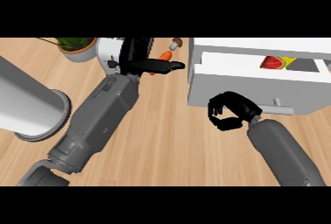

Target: Pick up the cup, place it into the drawer and close the drawer

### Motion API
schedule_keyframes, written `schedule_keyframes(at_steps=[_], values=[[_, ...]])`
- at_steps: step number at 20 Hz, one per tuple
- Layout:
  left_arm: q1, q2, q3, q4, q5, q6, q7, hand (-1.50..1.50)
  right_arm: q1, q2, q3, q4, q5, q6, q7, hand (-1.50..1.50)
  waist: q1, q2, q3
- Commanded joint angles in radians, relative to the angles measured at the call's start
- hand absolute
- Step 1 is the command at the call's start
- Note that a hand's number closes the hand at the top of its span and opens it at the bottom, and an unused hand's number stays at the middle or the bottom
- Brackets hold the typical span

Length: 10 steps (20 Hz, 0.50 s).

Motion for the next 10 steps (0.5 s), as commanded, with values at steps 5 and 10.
schedule_keyframes(at_steps=[5,10], values=[[0.099,0.064,0.005,-0.101,0.022,-0.077,0.030,-1.50,-0.218,-0.033,-0.182,0.316,-0.044,-0.118,-0.168,1.50,0.056,0.016,0.005],[0.162,0.111,-0.005,-0.127,0.015,-0.126,0.031,-1.50,-0.320,-0.091,-0.254,0.419,-0.060,-0.161,-0.198,1.50,0.072,0.032,0.005]])
